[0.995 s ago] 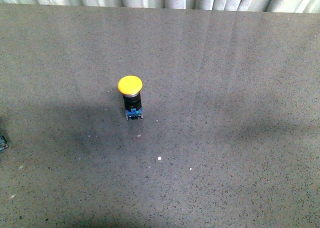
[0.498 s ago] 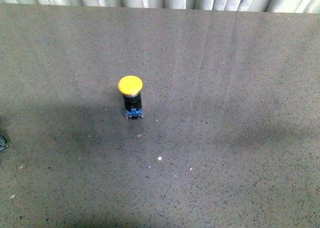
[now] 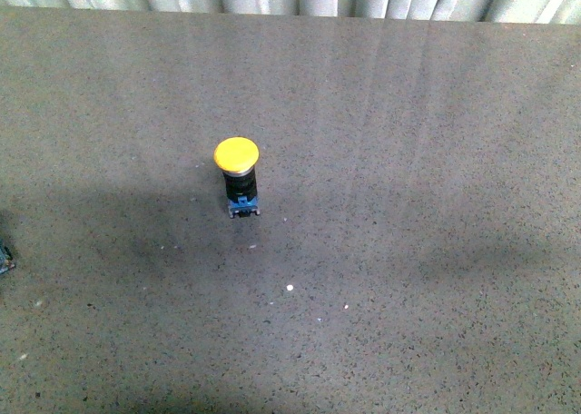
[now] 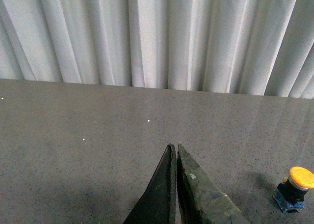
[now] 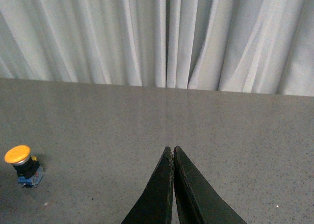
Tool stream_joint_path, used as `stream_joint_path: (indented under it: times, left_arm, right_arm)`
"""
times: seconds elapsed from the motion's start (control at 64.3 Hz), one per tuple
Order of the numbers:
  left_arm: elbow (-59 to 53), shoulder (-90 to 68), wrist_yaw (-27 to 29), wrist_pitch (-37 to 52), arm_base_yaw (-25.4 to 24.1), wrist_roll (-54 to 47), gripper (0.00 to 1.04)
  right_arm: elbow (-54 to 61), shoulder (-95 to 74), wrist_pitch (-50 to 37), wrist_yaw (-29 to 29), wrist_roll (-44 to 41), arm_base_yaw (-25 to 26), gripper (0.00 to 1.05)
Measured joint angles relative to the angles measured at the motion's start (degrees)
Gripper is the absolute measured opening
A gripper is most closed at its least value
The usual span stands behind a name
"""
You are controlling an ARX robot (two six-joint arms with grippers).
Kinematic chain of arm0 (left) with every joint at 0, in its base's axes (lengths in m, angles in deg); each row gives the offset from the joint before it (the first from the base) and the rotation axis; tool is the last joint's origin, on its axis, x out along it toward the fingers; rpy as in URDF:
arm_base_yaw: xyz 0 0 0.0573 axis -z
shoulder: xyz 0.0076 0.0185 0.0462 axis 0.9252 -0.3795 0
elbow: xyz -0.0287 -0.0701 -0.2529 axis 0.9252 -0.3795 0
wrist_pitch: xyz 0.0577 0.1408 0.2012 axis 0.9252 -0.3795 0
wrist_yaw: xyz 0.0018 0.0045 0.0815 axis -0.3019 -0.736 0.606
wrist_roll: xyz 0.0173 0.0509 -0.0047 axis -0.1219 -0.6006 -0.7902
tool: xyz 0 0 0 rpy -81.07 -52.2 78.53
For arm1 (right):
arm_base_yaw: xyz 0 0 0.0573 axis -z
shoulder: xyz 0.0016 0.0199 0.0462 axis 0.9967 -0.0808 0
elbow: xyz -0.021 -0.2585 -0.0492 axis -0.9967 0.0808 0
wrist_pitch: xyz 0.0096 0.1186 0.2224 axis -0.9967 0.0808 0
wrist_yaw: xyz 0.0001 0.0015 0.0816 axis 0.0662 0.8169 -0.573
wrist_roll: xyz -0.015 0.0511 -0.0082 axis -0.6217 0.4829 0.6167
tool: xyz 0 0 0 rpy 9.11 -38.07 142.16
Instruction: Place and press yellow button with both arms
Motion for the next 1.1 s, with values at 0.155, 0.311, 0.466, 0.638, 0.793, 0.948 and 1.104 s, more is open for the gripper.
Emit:
stream_joint_path:
  times: [0.155, 0.311, 0.466, 0.638, 0.793, 0.948, 1.104]
  left_arm:
    - [0.0, 0.0, 0.0, 0.0, 0.0, 0.0, 0.01]
    - [0.0, 0.0, 0.0, 0.0, 0.0, 0.0, 0.01]
    - [0.0, 0.0, 0.0, 0.0, 0.0, 0.0, 0.25]
    - [0.0, 0.0, 0.0, 0.0, 0.0, 0.0, 0.59]
    - [0.0, 0.0, 0.0, 0.0, 0.0, 0.0, 0.89]
    - [0.0, 0.0, 0.0, 0.0, 0.0, -0.1, 0.95]
    - [0.0, 0.0, 0.0, 0.0, 0.0, -0.1, 0.96]
  right_arm:
    - [0.0, 9.1, 10.0, 0.0, 0.0, 0.0, 0.01]
    - [0.0, 10.1, 10.4, 0.0, 0.0, 0.0, 0.01]
    - [0.0, 10.2, 10.4, 0.0, 0.0, 0.0, 0.13]
    - [0.0, 10.2, 10.4, 0.0, 0.0, 0.0, 0.47]
    - [0.0, 10.2, 10.4, 0.0, 0.0, 0.0, 0.76]
    - [0.0, 10.2, 10.4, 0.0, 0.0, 0.0, 0.96]
    - [0.0, 10.2, 10.4, 0.0, 0.0, 0.0, 0.96]
